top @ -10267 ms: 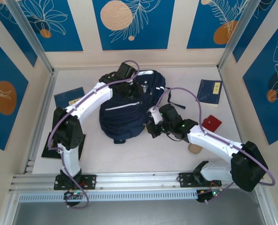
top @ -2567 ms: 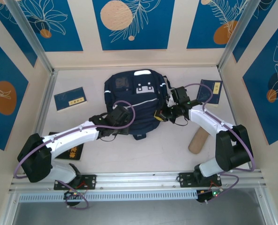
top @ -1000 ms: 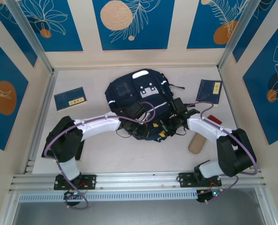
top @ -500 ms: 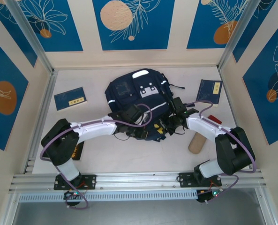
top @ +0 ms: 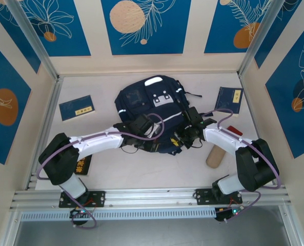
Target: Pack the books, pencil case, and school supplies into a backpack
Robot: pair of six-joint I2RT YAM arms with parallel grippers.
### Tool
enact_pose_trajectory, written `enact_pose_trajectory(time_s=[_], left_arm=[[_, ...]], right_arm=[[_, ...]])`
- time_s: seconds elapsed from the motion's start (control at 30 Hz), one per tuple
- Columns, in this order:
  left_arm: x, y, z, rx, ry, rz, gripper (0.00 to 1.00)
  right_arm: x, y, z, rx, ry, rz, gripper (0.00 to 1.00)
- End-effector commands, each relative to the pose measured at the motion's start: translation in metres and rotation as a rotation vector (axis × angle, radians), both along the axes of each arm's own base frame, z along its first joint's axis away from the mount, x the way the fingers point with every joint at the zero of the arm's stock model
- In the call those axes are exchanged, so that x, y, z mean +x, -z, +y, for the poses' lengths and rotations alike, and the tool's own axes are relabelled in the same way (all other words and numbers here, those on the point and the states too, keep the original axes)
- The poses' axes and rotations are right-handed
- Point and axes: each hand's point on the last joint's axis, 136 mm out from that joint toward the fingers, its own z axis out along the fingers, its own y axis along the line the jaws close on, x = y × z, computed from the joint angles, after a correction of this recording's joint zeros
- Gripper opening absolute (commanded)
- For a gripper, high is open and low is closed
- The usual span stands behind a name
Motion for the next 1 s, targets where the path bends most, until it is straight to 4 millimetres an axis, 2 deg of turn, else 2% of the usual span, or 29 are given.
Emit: enact_pose_trajectory(time_s=[0.0, 0.3, 0.57, 0.77, 0.97], left_arm=[[-0.005, -0.001, 0.033, 0.092, -0.003, 0.008, 0.00], [0.021, 0.001, 0.085, 0.221, -0.132, -0.032, 0.00], [0.042, 0.003, 0.106, 0.277, -0.037, -0.069, 0.00], [0.070, 0.005, 0.120, 0.325, 0.006, -0.105, 0.00], [0.104, 0.013, 0.144, 0.408, -0.020, -0.137, 0.00]], right_arm=[[-0.005, 0.019, -0.036, -0.181, 0.045, 0.022, 0.11], [-0.006, 0.018, -0.045, -0.234, 0.031, 0.013, 0.10], [0.002, 0.008, -0.040, -0.242, -0.054, -0.046, 0.09], [0.002, 0.003, -0.039, -0.266, -0.103, -0.060, 0.08], [0.002, 0.003, -0.041, -0.284, -0.109, -0.055, 0.08]])
